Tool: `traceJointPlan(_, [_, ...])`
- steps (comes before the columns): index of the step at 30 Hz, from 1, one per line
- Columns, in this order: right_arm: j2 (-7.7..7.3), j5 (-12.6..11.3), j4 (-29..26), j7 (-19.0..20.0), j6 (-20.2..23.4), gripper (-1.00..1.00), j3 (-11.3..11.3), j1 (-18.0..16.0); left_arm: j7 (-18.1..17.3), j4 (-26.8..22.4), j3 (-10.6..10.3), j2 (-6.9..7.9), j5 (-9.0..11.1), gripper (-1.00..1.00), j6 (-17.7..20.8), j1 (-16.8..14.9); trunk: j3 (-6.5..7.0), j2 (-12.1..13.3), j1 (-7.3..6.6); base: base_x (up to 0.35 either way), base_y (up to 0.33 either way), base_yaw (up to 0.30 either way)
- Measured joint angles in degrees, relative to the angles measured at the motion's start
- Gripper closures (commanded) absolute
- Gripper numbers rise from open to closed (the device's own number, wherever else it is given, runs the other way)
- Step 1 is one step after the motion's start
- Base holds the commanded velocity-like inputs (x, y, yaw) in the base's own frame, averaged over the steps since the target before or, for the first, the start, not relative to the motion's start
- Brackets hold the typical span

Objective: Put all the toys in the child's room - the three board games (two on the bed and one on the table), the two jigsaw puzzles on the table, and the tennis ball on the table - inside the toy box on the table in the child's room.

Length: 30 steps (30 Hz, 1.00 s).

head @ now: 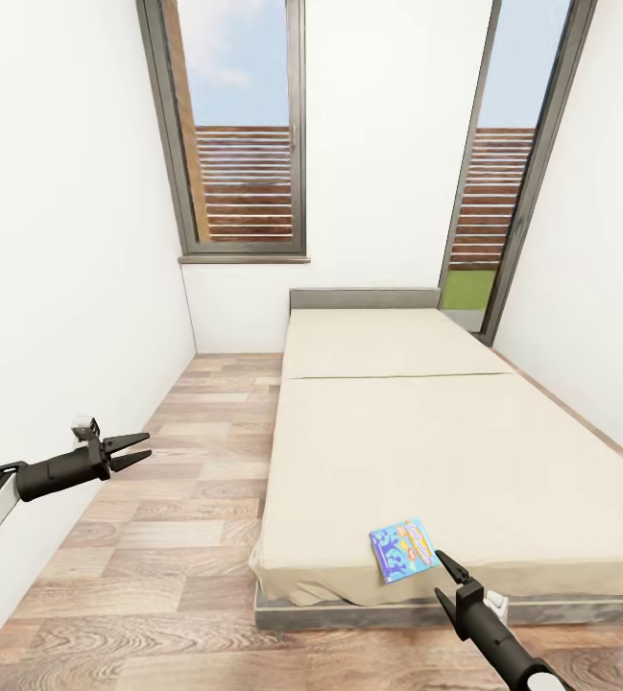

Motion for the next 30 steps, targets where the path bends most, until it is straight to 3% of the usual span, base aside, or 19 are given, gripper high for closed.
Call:
traceJointPlan(15, [0.0, 0.01, 0.02, -0.06, 0.03, -1.0, 0.0, 0.0, 0.0, 0.02, -0.06, 0.0, 0.01, -1.0, 0.04, 0.0, -2.69, -6.0, 3.29, 0.0, 0.0, 0.0])
traceJointPlan(30, [-0.01, 0.0, 0.02, -0.06, 0.08, -1.0, 0.0, 0.0, 0.0, 0.0, 0.0, -0.09, -0.02, -1.0, -0.12, 0.0, -2.69, -6.02, 3.3, 0.0, 0.0, 0.0])
